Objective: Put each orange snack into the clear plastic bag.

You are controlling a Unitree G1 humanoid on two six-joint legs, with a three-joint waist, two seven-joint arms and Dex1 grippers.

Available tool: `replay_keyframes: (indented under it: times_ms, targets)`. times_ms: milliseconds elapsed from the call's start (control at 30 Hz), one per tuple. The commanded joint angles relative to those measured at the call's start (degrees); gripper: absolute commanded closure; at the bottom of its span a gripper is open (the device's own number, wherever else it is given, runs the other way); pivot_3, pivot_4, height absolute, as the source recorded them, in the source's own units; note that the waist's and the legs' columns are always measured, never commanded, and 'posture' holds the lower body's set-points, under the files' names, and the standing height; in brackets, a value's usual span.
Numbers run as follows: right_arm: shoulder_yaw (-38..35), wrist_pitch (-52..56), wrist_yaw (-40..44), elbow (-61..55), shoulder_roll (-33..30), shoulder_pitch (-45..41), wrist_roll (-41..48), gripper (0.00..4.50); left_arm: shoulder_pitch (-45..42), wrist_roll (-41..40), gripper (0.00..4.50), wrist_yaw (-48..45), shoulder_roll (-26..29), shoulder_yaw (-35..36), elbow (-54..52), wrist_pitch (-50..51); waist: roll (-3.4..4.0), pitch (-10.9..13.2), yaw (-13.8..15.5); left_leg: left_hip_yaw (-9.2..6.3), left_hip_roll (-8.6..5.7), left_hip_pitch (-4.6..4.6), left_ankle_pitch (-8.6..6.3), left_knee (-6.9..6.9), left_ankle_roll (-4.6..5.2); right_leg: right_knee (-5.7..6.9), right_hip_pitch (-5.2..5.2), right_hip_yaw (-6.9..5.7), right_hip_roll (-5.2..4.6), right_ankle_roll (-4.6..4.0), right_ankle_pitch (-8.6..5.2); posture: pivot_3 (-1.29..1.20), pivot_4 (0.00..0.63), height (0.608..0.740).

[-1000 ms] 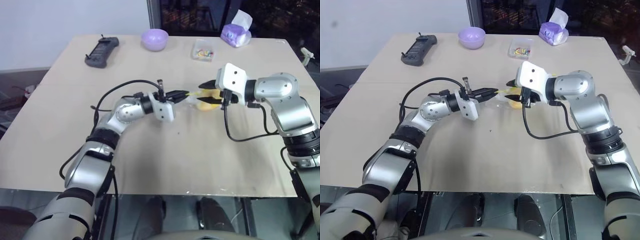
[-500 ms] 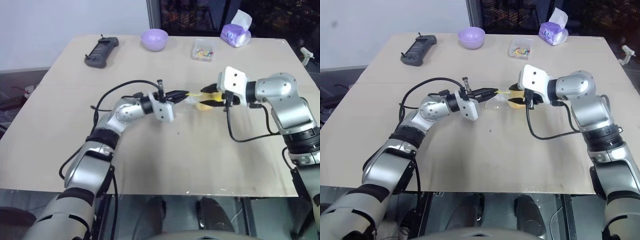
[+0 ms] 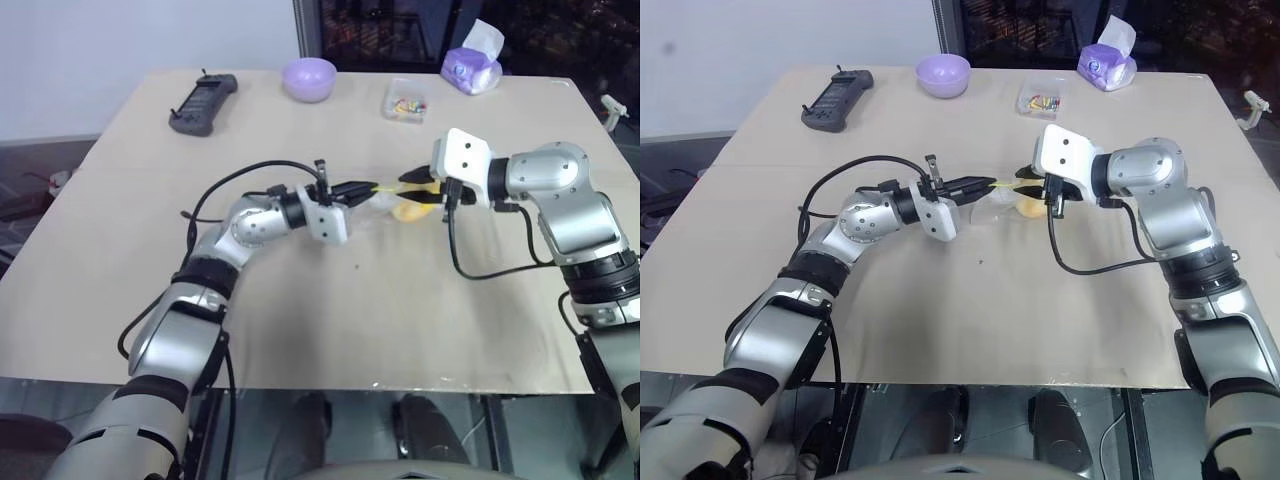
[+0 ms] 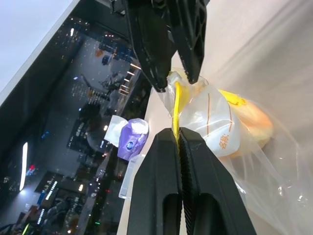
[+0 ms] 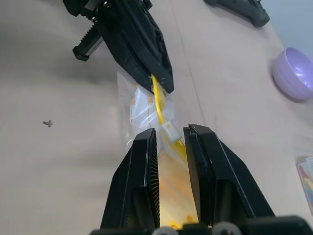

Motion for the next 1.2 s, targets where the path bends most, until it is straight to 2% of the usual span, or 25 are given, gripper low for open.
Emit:
replay_keyframes:
  times_ms: [33,133,200,233,267,667,800,933,1100,1200]
  targets:
    - [-0.7,-1.2,-0.8,-0.5,0.0,-1.7,0.0,3.51,-0.7,-0.8,4.50,0.2,0.3,-0.1,-2.8,-0.9,0.00,0.0,0.0,0.00,0.00,0.00,0.00,0.00,0.00,0.00,0.00,0.00,0.00,0.00,0.00,0.00,0.150,0.740]
    - [-0.7,-1.4,-0.7,-0.4,0.0,-1.7,-0.1,3.51,-0.7,-0.8,4.50,0.2,0.4,-0.1,-2.8,-0.9,0.00,0.0,0.0,0.00,0.00,0.00,0.00,0.00,0.00,0.00,0.00,0.00,0.00,0.00,0.00,0.00,0.150,0.740]
    - [-0.6,-1.5,-0.2,-0.7,-0.2,-1.4,0.1,4.05,-0.8,-0.8,4.50,0.3,0.4,-0.2,-2.6,-0.8,0.00,0.0,0.0,0.00,0.00,0.00,0.00,0.00,0.00,0.00,0.00,0.00,0.00,0.00,0.00,0.00,0.150,0.740]
    - [-0.5,-1.5,-0.1,-0.8,-0.3,-1.3,0.1,4.07,-0.8,-0.8,4.50,0.4,0.4,-0.2,-2.5,-0.7,0.00,0.0,0.0,0.00,0.00,0.00,0.00,0.00,0.00,0.00,0.00,0.00,0.00,0.00,0.00,0.00,0.150,0.740]
    - [-0.5,-1.6,-0.1,-0.8,-0.3,-1.2,0.1,4.29,-0.8,-0.7,4.50,0.4,0.4,-0.2,-2.5,-0.7,0.00,0.0,0.0,0.00,0.00,0.00,0.00,0.00,0.00,0.00,0.00,0.00,0.00,0.00,0.00,0.00,0.150,0.740]
    - [-0.6,-1.1,-0.2,-1.4,-0.9,-0.6,-0.5,4.29,-1.1,-0.1,4.50,1.5,0.9,0.1,-1.8,0.1,0.00,0.0,0.0,0.00,0.00,0.00,0.00,0.00,0.00,0.00,0.00,0.00,0.00,0.00,0.00,0.00,0.150,0.740]
    - [-0.4,-0.5,-0.9,-2.0,-1.4,0.1,-1.4,4.29,-1.9,3.0,4.50,5.6,1.7,0.9,-0.9,3.0,0.00,0.0,0.0,0.00,0.00,0.00,0.00,0.00,0.00,0.00,0.00,0.00,0.00,0.00,0.00,0.00,0.150,0.740]
    - [0.1,-0.1,-2.6,-2.0,-1.8,0.4,-3.1,4.29,-2.8,6.5,4.50,10.4,2.3,1.1,-0.2,5.8,0.00,0.0,0.0,0.00,0.00,0.00,0.00,0.00,0.00,0.01,0.00,0.00,0.00,0.00,0.00,0.00,0.150,0.740]
    - [0.5,-2.4,-8.9,-0.8,-1.4,-1.1,-8.4,4.29,-3.3,7.7,4.50,12.8,2.4,0.8,-0.2,6.2,0.00,0.0,0.0,0.00,0.00,0.00,0.01,0.00,-0.01,0.02,-0.02,0.00,0.00,0.00,0.00,0.00,0.150,0.740]
    - [1.4,-3.6,-9.9,-1.1,-2.1,-1.2,-10.7,4.29,-3.5,8.3,4.50,14.2,2.5,0.6,-0.4,6.4,0.00,0.0,0.0,0.00,0.00,0.00,0.01,0.00,-0.02,0.01,-0.02,0.00,0.00,0.00,0.00,0.00,0.150,0.740]
